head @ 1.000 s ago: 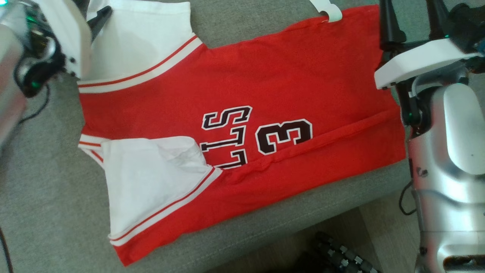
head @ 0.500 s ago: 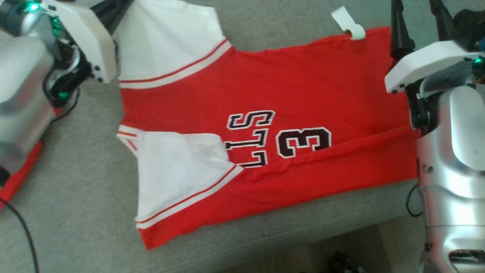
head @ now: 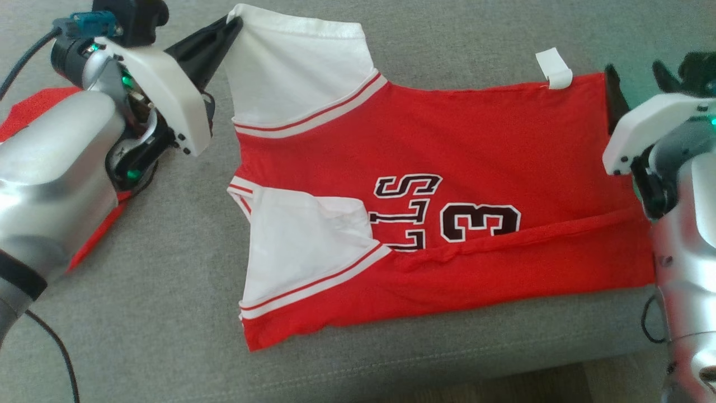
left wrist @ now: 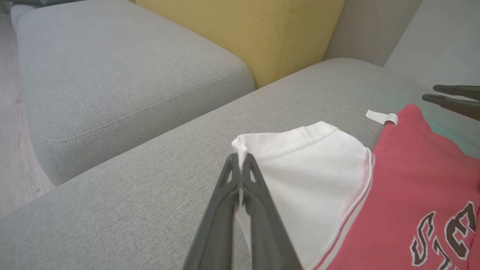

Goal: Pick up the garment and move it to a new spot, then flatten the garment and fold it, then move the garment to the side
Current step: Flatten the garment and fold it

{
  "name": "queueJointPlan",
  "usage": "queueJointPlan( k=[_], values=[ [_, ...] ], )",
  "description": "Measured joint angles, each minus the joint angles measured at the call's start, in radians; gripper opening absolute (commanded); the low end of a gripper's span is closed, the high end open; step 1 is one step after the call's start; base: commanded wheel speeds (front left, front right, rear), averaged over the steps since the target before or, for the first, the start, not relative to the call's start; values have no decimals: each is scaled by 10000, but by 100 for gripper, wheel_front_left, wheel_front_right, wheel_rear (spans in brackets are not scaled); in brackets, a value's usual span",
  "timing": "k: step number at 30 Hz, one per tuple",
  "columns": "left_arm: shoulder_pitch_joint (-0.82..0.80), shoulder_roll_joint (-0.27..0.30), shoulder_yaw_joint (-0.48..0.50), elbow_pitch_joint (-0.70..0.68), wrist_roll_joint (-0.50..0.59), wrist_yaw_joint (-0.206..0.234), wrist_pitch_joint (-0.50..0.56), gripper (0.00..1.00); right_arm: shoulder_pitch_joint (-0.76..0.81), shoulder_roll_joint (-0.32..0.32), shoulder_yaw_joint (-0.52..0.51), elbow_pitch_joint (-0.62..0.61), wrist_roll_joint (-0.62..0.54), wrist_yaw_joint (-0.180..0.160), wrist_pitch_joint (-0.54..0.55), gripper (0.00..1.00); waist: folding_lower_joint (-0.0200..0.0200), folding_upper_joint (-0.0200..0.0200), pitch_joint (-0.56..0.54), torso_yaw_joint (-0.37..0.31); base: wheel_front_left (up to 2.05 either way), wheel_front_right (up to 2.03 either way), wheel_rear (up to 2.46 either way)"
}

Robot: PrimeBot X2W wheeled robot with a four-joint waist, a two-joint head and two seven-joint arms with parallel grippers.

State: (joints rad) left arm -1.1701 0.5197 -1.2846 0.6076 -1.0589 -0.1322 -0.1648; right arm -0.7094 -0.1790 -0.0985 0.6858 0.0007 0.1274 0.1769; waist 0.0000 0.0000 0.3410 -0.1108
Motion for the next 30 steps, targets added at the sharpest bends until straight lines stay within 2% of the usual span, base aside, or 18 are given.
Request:
queueJointPlan(
  k=[8, 26, 27, 28, 30],
  values=[
    [3, -10, -25, -274, 88, 2, 6, 0, -468, -230, -71, 1158, -127, 2, 610, 100, 0, 0, -1, 145, 0, 0, 0],
    [-178, 10, -38, -543, 282, 61, 136, 0, -1712, -407, -59, 2627, -731, 2, 700, 100, 0, 0, 821, 262, 0, 0, 0],
    [-232, 10, -40, -543, 282, 61, 138, 0, -1766, -407, -59, 2688, -740, 2, 700, 45, 0, 0, 843, 260, 0, 0, 0],
    [-281, 10, -36, -543, 282, 61, 138, 0, -1835, -407, -59, 2740, -740, 2, 698, 0, 0, 0, 861, 257, 0, 0, 0],
    [-329, 8, -36, -541, 280, 61, 138, 0, -1920, -403, -58, 2853, -738, 2, 696, 0, 0, 0, 885, 245, 0, 0, 0]
  ],
)
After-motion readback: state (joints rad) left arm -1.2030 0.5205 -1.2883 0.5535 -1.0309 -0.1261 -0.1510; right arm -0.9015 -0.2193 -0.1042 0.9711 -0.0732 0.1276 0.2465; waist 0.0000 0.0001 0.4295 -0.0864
